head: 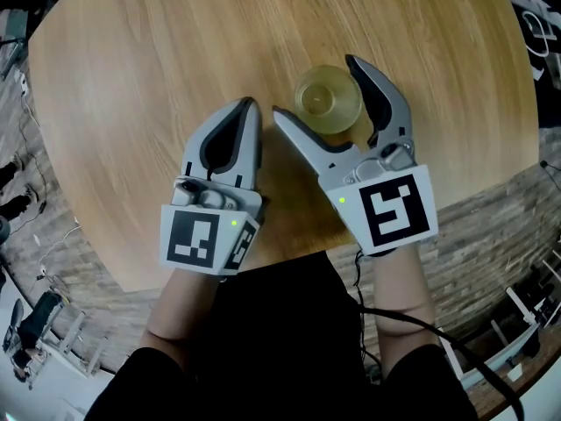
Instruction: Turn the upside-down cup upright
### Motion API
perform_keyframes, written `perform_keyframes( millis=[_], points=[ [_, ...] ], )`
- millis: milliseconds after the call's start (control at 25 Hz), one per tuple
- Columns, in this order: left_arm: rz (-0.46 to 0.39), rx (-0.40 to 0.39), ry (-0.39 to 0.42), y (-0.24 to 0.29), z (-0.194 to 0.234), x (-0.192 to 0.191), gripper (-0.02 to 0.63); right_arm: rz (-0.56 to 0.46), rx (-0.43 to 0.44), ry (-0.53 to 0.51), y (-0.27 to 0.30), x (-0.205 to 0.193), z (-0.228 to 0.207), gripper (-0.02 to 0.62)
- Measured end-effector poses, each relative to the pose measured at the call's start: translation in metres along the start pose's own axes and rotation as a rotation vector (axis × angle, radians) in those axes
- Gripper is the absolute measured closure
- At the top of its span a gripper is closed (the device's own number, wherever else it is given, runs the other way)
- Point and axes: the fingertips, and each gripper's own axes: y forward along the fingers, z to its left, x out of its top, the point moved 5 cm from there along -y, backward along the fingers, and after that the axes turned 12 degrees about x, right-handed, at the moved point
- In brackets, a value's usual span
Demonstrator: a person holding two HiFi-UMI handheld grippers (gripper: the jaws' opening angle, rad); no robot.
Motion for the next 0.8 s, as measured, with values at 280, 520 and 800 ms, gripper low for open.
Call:
perform_keyframes(
  millis=[280, 520, 800],
  points=[
    [-0.023, -0.032, 0.011, -0.005, -0.003, 0.0, 0.598, -0.022, -0.013, 0.019, -0.01, 0.005, -0.006, 0.207],
    [-0.048, -0.168, 0.131, -0.011, -0.016, -0.002, 0.48, -0.097, 0.011, 0.036, -0.025, 0.029, -0.007, 0.209],
    [-0.113, -0.396, 0.415, -0.005, -0.051, 0.0, 0.342, -0.142, 0.094, 0.037, -0.043, 0.06, 0.013, 0.209]
  ],
)
